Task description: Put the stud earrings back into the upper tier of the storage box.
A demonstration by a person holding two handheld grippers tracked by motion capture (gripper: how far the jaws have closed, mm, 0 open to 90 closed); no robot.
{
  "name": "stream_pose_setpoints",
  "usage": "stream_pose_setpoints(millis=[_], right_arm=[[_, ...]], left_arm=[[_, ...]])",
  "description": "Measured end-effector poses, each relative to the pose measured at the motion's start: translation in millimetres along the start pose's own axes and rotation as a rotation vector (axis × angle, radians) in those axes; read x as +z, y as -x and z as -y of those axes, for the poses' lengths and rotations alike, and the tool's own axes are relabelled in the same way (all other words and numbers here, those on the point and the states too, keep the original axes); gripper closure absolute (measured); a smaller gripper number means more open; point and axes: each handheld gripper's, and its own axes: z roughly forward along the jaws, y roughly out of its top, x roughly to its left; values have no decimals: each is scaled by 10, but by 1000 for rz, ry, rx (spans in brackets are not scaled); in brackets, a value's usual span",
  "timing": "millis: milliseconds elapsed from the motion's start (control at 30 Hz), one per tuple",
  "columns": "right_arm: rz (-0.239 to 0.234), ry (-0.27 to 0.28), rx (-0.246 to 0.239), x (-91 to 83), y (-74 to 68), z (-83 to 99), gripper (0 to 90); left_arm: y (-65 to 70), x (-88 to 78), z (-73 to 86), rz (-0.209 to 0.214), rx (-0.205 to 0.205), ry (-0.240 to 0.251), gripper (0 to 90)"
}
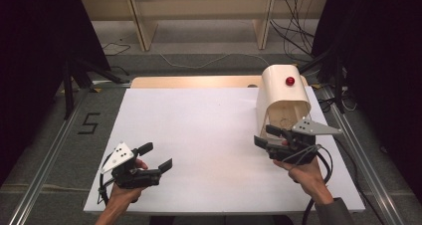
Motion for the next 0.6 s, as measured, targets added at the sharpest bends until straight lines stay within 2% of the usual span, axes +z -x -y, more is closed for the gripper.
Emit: stream_pose_setpoints(millis=[267, 600], right_arm=[[-19, 17, 10, -22, -27, 291, 337], [2, 55, 7, -79, -36, 515, 315]], left_arm=[[17, 29, 10, 33, 6, -30, 80], [32, 57, 24, 59, 15, -65, 80]])
